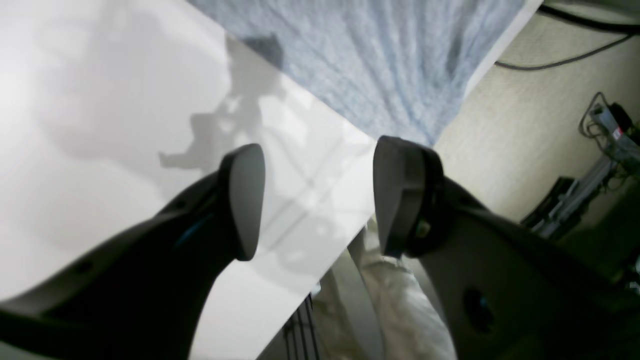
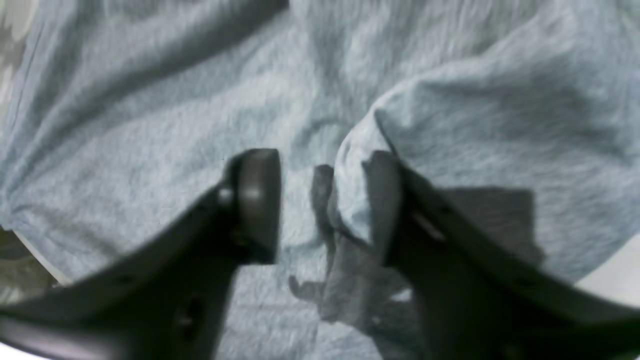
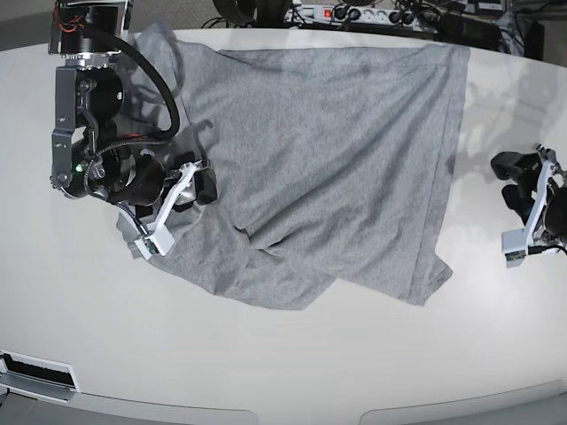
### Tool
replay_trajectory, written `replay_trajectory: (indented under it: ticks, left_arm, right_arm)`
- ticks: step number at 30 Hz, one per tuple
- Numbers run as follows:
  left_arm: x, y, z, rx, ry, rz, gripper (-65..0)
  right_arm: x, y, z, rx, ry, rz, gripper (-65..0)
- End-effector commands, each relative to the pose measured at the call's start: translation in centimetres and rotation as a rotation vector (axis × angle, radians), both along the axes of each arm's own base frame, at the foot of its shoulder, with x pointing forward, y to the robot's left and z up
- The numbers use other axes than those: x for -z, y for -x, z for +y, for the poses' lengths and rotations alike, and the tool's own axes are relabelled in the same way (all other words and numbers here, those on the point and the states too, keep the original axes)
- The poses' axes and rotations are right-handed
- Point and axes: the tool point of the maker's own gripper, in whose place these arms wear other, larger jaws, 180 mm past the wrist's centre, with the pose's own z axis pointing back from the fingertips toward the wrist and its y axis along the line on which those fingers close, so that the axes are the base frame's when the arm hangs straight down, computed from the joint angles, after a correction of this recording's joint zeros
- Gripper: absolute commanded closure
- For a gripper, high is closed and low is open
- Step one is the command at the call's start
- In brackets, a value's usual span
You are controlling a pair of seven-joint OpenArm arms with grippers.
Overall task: Layout the t-shirt on the table in an organized manner, then fold the t-shirt properly
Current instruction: 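Move the right gripper to the shirt's bunched hem and grasp it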
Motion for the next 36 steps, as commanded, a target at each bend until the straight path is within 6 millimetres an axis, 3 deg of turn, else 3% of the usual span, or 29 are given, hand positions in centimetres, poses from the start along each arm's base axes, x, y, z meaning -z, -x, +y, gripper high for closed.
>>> replay_trajectory:
  ticks: [1,4,9,13,17,20,24,29,36]
  left_arm:
    - [-1.2,-0.7,0.4,-0.014,0.006,-0.033,-35.6]
    - [-1.2,-0.7,0.4,-0.014,0.005,-0.033,-35.6]
    - [-1.2,-0.8,0.3,-0.013,0.009,-0.033,-35.6]
    - [-1.2,-0.8,0.2,-0.014,0.014,-0.037,-35.6]
    - [-1.2,-0.8,0.2,-0.014,0.014,-0.037,-35.6]
    - [-1.2,-0.8,0.2,-0.014,0.014,-0.038,-35.6]
    - [-1.2,-0.8,0.2,-0.014,0.014,-0.038,-35.6]
    - [-1.2,-0.9,0.2,-0.014,0.013,-0.039,-35.6]
    - [-1.2,-0.9,0.3,-0.013,0.010,-0.041,-35.6]
  right_arm:
    - [-1.2,-1.1,-0.1,-0.003,-0.003,-0.055,-20.4]
    - [-1.0,-1.3,-0.5,-0.003,0.028,-0.072,-14.9]
    - [-1.1,-1.3,-0.4,-0.013,0.027,-0.082,-15.6]
    - [-0.9,-1.2,-0.3,-0.012,0.018,-0.078,-30.9]
    - [0.3,-0.9,-0.4,0.006,0.011,-0.039,-32.7]
    - [1.5,-0.4,-0.4,0.008,0.000,-0.004,-24.9]
    - [1.6,-0.2,-0.2,-0.020,-0.002,-0.008,-1.6]
    - [-0.5,-1.7,-0.3,-0.033,0.018,-0.064,0.0]
    - [-4.2,-1.3,-1.6,-0.097,0.164,-0.113,0.0]
